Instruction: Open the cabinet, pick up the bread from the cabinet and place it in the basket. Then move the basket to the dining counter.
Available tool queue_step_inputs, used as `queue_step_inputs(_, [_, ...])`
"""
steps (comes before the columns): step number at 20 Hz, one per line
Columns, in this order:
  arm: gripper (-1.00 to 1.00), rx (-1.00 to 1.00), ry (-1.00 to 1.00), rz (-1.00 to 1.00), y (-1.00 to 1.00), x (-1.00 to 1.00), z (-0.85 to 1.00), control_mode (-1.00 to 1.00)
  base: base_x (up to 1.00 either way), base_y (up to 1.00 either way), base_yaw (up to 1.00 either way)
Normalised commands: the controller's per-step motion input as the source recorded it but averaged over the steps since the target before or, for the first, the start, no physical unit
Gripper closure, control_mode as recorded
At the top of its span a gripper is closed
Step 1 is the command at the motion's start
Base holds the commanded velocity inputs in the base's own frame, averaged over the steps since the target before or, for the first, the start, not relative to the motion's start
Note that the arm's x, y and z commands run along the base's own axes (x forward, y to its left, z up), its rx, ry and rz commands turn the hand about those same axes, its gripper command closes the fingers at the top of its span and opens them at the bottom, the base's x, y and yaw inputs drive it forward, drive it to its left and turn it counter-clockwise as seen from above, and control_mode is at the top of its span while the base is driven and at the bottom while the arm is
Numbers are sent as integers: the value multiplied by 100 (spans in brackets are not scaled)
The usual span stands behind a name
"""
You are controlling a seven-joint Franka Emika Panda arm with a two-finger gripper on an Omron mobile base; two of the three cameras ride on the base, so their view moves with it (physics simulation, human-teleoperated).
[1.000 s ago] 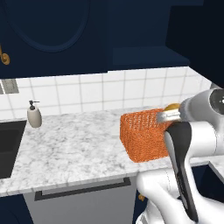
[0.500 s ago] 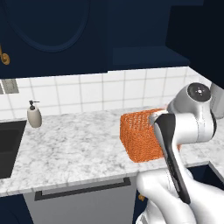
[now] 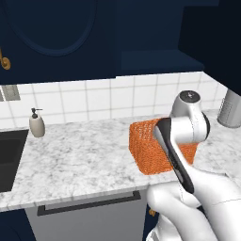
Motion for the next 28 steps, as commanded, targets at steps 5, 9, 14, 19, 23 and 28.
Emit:
queue_step_inputs(5, [100, 6, 28, 0, -29, 58, -46, -100, 0, 0, 0])
queue_step_inputs(9, [100, 8, 22, 0, -14, 55, -41, -100, 0, 0, 0])
queue_step_inputs(14, [100, 3, 9, 0, 0, 32, -32, -100, 0, 0, 0])
queue_step_inputs(19, [100, 0, 1, 0, 0, 13, -53, -100, 0, 0, 0])
queue_step_inputs(23, [100, 0, 0, 0, 0, 0, -50, -100, 0, 0, 0])
queue_step_inputs(28, [100, 0, -2, 0, 2, 0, -22, -100, 0, 0, 0])
